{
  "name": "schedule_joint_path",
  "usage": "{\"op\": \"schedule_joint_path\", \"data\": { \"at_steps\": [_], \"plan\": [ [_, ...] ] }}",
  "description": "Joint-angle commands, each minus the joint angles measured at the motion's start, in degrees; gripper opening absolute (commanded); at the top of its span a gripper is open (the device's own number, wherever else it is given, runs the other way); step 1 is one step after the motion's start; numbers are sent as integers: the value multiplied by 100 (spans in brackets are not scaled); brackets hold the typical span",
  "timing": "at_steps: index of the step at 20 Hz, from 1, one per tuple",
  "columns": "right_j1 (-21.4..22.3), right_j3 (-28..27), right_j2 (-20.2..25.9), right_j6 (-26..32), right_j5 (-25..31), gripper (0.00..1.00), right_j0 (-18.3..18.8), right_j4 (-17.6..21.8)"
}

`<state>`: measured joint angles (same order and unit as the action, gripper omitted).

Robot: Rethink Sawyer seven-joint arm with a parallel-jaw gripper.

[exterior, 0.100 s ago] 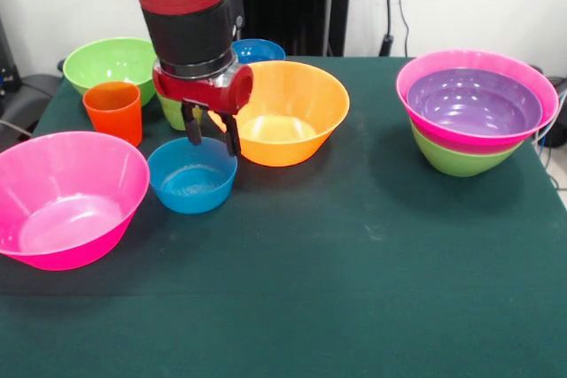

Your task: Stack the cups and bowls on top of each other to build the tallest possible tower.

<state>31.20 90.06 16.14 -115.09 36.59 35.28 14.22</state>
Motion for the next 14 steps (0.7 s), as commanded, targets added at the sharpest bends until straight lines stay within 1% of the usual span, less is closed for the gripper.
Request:
{"op": "schedule_joint_path", "data": {
  "at_steps": [1,8,14],
  "plan": [
    [-442,83,378,133,-401,100,21,107],
    [-590,116,470,145,-547,100,63,96],
    [-955,-149,538,346,-712,100,123,210]
  ]
}}
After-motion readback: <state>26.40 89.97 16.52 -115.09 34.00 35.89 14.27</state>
